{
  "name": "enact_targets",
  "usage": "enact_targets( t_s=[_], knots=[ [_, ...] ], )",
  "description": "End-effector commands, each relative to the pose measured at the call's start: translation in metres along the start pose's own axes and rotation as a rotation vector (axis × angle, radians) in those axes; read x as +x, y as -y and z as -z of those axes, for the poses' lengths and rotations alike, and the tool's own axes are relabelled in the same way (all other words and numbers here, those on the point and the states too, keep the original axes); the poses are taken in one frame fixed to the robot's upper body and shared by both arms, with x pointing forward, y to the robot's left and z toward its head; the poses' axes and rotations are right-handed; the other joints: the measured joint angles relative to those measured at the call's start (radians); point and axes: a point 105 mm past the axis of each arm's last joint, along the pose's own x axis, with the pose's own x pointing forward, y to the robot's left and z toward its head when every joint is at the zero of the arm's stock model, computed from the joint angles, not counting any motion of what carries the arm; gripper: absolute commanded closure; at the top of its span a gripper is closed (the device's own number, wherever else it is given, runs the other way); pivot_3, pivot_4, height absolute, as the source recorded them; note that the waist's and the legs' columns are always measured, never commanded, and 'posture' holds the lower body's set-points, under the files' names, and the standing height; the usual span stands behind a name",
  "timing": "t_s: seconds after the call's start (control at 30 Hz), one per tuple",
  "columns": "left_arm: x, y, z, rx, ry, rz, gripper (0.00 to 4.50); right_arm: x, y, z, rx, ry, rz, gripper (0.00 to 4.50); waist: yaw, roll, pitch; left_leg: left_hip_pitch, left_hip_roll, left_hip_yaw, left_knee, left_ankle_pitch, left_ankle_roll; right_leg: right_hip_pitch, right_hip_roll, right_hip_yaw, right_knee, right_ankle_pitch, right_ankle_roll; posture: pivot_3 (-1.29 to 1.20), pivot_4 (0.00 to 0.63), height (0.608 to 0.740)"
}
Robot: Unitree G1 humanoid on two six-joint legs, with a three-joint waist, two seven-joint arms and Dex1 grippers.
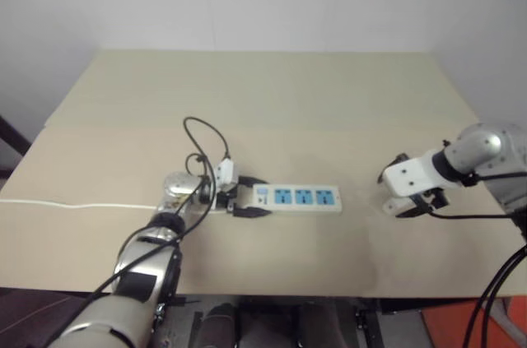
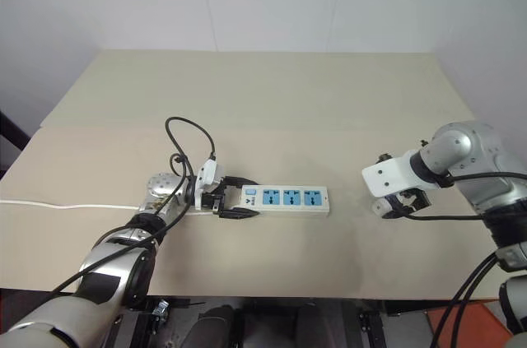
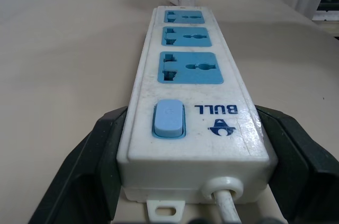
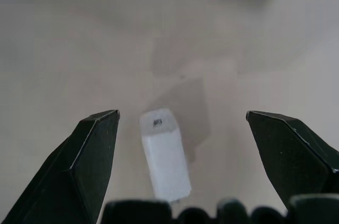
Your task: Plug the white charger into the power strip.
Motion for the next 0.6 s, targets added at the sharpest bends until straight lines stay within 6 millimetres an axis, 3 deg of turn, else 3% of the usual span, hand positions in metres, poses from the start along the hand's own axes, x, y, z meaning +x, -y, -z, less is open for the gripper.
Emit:
enact_targets(
  t_s=[0.03, 0.6],
  knots=[
    [-0.004, 0.001, 0.002, 0.021, -0.035, 0.009, 1.22, -0.003, 0.0, 0.002, -0.053, -0.028, -0.038, 0.0, -0.002, 0.0, 0.0, 0.0, 0.0, 0.0, 0.0, 0.0, 0.0, 0.0, 0.0, 0.0, 0.0, 0.0, 0.0, 0.0, 0.15, 0.74],
    [0.002, 0.0, -0.003, 0.019, 0.005, 0.005, 1.22, 0.016, 0.007, 0.005, -0.126, -0.039, -0.069, 0.0, -0.002, 0.0, 0.0, 0.001, 0.0, 0.0, 0.0, 0.0, 0.0, 0.0, 0.0, 0.0, 0.001, 0.0, 0.0, 0.0, 0.15, 0.74]
  ],
)
